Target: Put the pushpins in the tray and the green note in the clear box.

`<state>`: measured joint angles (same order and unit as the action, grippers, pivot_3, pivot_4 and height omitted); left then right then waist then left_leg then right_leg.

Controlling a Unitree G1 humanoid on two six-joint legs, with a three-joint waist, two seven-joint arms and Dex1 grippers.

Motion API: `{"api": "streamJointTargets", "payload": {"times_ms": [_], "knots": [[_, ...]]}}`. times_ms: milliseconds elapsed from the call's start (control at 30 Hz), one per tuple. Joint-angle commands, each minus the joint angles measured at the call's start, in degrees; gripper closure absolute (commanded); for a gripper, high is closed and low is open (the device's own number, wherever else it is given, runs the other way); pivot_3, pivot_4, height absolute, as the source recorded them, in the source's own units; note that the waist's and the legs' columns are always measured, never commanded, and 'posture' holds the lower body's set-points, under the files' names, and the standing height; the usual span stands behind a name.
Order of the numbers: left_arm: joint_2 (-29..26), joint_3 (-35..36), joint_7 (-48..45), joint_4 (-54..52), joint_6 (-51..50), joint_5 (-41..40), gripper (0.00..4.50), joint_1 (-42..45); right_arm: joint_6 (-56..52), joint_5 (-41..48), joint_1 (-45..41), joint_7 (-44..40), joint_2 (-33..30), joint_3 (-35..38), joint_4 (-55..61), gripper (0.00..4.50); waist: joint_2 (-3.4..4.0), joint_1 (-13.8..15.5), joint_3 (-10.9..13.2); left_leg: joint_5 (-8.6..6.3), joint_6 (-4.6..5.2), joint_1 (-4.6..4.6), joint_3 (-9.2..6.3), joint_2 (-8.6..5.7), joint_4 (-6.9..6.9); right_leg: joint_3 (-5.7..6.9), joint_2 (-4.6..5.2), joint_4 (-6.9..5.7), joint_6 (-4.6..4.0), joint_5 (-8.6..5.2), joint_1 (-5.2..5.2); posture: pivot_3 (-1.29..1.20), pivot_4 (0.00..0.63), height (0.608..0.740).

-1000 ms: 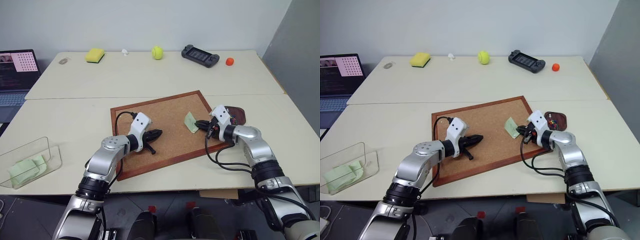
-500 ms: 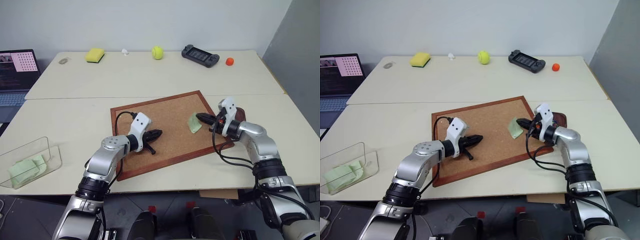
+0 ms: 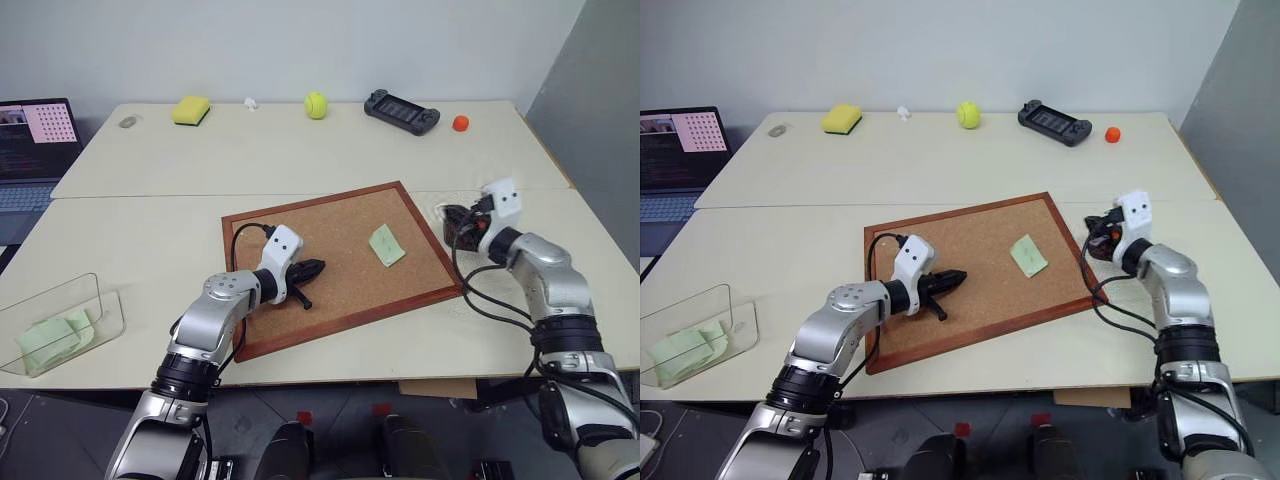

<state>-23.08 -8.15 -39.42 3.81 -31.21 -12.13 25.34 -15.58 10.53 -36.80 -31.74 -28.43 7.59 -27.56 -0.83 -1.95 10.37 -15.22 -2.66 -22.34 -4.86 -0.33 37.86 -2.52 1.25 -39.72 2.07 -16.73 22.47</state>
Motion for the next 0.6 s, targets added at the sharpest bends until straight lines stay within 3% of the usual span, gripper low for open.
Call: {"api": "streamJointTargets", "payload": {"times_ms": [33, 567, 600], "knots": [[0.0, -1.7, -0.7, 1.5, -1.6, 0.9, 4.5, -0.9, 1.9, -1.7, -1.9, 2.0, -1.8, 0.8, -3.0, 4.41, 0.0, 0.0, 0.0, 0.0, 0.0, 0.01, 0.02, 0.0, 0.0, -0.01, 0.0, 0.0, 0.0, 0.0, 0.0, 0.0, 0.15, 0.74], [0.1, -1.4, -0.3, 0.5, -1.4, 0.7, 4.5, -1.5, 2.8, -2.7, -6.7, 1.8, -0.3, 0.2, -15.2, 4.41, 0.0, 0.0, 0.0, -0.01, 0.02, 0.3, 0.06, 0.0, -0.09, -0.04, -0.01, 0.22, 0.01, 0.01, -0.31, 0.0, 0.15, 0.74], [0.1, -1.3, -0.3, 0.4, -1.5, 0.7, 4.5, -1.6, 3.0, -2.8, -6.8, 1.8, -0.3, 0.2, -15.5, 4.23, 0.0, 0.0, 0.0, -0.01, 0.02, 0.3, 0.06, 0.01, -0.09, -0.05, -0.01, 0.23, 0.01, 0.01, -0.31, 0.0, 0.15, 0.74]]}}
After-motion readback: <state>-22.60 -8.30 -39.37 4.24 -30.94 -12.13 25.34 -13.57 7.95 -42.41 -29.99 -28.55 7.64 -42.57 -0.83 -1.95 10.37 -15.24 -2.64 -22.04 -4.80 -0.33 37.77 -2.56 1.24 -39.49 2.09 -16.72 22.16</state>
